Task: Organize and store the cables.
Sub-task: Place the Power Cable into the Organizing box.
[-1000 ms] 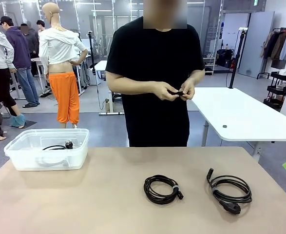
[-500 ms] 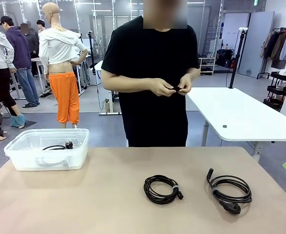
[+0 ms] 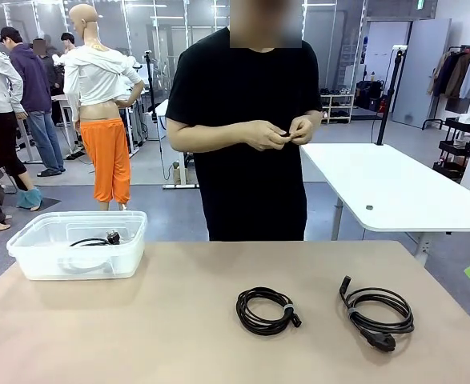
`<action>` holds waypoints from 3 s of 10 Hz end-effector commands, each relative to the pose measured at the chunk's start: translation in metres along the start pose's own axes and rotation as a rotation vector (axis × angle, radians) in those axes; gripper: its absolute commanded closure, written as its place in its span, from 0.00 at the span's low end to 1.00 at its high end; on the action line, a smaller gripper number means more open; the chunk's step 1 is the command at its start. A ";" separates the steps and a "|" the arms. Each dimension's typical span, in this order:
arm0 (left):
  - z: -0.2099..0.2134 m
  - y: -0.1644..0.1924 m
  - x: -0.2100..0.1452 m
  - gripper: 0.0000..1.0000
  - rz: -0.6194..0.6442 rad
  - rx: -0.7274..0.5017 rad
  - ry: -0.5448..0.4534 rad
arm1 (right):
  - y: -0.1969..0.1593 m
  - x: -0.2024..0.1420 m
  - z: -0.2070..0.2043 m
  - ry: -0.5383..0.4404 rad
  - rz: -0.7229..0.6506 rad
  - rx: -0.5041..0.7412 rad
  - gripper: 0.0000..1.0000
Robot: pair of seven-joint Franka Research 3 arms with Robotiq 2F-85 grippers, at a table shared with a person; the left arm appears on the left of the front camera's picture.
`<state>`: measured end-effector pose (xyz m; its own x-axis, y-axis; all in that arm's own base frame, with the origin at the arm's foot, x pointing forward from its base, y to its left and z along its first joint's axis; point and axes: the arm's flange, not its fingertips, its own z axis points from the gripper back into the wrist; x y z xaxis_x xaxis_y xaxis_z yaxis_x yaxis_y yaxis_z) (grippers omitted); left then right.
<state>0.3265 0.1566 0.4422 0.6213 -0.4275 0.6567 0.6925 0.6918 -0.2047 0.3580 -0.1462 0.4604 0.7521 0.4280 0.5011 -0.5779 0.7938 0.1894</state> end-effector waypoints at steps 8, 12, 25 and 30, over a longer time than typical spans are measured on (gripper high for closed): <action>-0.004 -0.001 -0.001 0.01 -0.001 0.003 -0.016 | 0.046 0.123 -0.072 0.268 -0.171 -0.073 0.00; -0.004 -0.001 -0.001 0.01 -0.001 0.003 -0.016 | 0.080 0.150 -0.202 0.474 -0.280 -0.248 0.00; -0.004 -0.001 -0.001 0.01 -0.001 0.003 -0.016 | 0.104 0.109 -0.266 0.432 -0.449 -0.306 0.00; -0.004 -0.001 -0.001 0.01 -0.001 0.003 -0.016 | 0.099 0.109 -0.271 0.408 -0.441 -0.293 1.00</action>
<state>0.3270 0.1558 0.4415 0.6245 -0.4295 0.6523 0.6910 0.6932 -0.2052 0.4677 0.0934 0.3107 0.9893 0.1397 0.0425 -0.1415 0.9891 0.0420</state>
